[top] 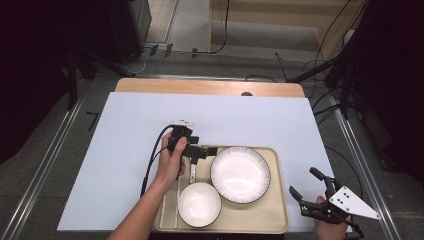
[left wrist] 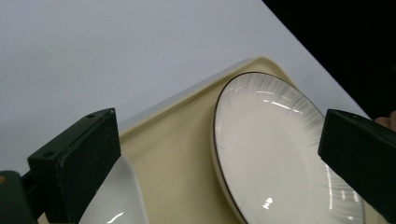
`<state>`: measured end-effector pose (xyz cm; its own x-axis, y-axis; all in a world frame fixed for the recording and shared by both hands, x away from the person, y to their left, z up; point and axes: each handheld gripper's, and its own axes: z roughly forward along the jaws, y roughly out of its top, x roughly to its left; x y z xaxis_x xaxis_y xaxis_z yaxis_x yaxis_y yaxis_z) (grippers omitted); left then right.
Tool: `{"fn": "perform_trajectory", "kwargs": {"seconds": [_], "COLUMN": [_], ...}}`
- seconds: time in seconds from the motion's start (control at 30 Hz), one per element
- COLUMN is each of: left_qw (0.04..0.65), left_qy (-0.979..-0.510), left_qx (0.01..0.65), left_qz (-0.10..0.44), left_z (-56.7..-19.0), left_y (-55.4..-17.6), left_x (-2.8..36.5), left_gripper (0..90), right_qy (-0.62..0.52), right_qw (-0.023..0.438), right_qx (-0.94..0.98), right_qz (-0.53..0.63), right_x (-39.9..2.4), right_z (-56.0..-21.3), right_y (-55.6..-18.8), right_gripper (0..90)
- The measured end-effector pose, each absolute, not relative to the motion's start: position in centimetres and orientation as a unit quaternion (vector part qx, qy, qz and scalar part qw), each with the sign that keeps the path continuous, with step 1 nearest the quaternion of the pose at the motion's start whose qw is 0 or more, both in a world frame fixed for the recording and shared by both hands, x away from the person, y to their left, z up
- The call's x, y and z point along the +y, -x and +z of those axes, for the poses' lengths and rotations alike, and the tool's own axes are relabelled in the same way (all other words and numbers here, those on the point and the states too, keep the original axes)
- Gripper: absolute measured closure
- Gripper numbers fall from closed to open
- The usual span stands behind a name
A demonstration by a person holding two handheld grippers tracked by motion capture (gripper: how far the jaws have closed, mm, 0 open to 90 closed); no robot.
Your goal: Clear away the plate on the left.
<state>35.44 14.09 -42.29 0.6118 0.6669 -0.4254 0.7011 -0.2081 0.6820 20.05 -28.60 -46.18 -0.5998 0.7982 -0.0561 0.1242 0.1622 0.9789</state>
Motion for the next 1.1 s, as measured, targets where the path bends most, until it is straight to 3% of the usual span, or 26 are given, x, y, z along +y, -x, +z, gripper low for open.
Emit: {"fn": "perform_trajectory", "kwargs": {"seconds": [0.3,1.1], "left_qw": [0.469,0.482], "left_qy": [-0.763,-0.735], "left_qx": [0.442,0.464], "left_qz": [0.043,0.111], "left_z": [-41.7,-42.1], "left_y": [-33.9,-29.9], "left_x": [16.0,22.7], "left_gripper": [0.0,0.0], "right_qy": [-0.33,-0.331], "right_qw": [0.302,0.301], "right_qx": [0.7,0.701], "right_qz": [0.558,0.556], "right_x": [-28.6,-28.4], "right_z": [-46.2,-46.2], "right_y": [-20.0,-20.1], "right_gripper": [13.2,13.2]}}
